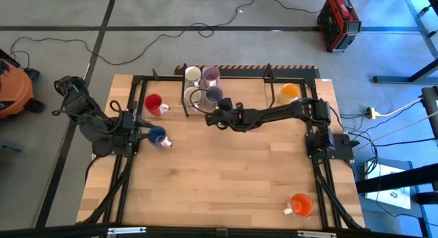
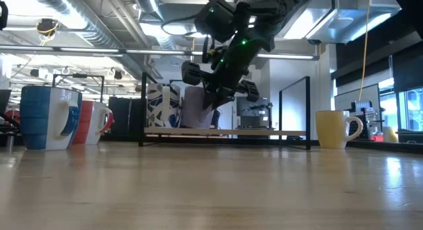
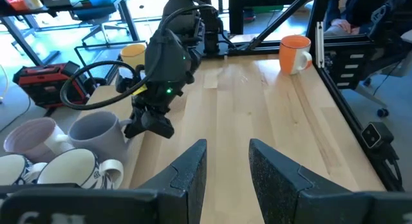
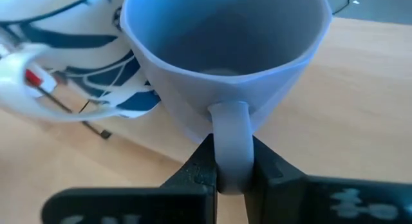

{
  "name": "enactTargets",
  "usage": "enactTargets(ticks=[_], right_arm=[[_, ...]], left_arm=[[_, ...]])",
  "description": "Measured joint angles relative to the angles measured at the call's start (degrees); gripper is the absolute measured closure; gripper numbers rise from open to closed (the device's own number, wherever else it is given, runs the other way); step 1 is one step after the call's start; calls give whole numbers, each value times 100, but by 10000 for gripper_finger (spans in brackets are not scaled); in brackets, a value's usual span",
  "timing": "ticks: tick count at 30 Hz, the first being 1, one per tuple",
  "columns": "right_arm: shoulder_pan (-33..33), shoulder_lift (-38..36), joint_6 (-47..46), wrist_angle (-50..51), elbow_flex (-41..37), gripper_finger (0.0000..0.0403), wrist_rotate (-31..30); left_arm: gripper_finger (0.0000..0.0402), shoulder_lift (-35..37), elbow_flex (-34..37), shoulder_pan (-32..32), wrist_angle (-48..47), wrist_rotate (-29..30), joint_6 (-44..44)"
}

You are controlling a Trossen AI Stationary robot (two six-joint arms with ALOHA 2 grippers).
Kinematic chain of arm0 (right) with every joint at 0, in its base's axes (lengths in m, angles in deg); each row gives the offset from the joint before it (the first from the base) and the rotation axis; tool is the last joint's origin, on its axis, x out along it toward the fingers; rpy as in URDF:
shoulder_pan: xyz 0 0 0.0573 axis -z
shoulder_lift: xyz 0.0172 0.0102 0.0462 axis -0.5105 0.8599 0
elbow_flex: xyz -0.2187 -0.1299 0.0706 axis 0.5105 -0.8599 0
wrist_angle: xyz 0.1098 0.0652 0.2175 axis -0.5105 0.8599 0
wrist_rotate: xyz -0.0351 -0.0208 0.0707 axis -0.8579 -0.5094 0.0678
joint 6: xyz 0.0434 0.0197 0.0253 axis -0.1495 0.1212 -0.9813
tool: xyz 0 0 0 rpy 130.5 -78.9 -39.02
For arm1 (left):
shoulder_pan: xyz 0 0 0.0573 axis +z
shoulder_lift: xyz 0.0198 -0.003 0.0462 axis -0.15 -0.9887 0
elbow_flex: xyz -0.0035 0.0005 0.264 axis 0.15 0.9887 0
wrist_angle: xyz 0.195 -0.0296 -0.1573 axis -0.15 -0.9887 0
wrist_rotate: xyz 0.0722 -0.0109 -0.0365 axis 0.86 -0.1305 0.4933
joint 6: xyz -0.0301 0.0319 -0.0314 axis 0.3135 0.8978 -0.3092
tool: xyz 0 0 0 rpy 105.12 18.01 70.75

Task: Place coffee mugs
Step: Put the bottom blue mug on the shelf, then put the yellow mug on the shelf

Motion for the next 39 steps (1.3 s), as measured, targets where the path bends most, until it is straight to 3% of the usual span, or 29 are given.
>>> enactTargets(ticks=[15, 28, 39], right_arm=[[-17, -2, 274, -94, -2, 369, 155], [-13, 34, 271, -456, -2, 307, 195], [-19, -55, 598, -356, -9, 216, 319]], left_arm=[[292, 0, 0, 0, 0, 2, 2], [292, 0, 0, 0, -2, 22, 4], [292, 0, 0, -1, -2, 23, 4]])
